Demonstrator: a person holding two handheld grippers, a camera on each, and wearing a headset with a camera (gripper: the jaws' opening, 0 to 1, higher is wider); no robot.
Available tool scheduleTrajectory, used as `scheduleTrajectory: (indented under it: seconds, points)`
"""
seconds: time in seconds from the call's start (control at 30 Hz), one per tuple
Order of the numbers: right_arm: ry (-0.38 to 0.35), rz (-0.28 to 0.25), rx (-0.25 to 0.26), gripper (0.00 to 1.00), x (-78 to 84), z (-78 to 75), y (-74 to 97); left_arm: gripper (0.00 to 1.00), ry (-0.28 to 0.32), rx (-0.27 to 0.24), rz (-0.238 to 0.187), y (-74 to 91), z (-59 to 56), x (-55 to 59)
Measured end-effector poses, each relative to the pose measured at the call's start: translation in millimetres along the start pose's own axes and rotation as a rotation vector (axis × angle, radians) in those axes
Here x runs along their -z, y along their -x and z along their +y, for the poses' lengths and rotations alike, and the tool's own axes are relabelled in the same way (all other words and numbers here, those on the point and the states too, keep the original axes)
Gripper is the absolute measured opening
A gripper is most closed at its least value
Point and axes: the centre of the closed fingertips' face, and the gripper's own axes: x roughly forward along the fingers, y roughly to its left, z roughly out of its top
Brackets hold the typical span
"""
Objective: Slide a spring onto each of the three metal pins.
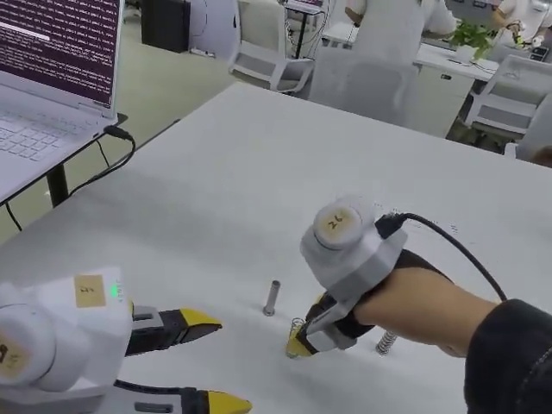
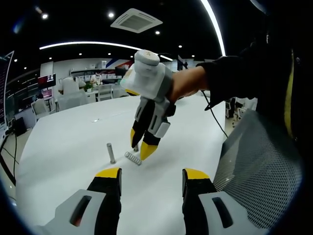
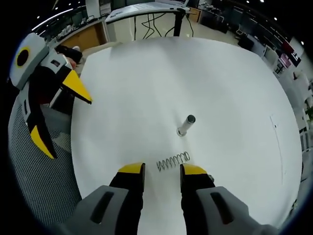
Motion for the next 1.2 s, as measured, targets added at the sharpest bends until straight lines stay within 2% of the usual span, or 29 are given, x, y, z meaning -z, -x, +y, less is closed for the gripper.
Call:
scheduleTrajectory:
  seconds: [0.17, 0.33, 0.93, 1.2]
  points:
    - [-0.056, 0.0, 0.022, 0.31, 1.2, -1.8, -9.3, 0.46, 0.006, -0.005, -0.004, 1.4, 1.5, 1.0]
    - [-0.087, 0.005, 0.029, 0.31, 3.3, -5.1, -15.1, 0.5, 0.01, -0.012, -0.005, 1.9, 3.4, 1.8]
    - [-0.127, 0.034, 0.024, 0.28, 8.6, -8.6, -27.8, 0.77, 0.037, -0.077, -0.016, 3.8, 17.1, 1.9]
    - [-0.109, 0.052, 0.031, 0.27, 9.2, -9.6, -32.0, 0.76, 0.039, -0.069, -0.009, 4.2, 15.4, 3.4]
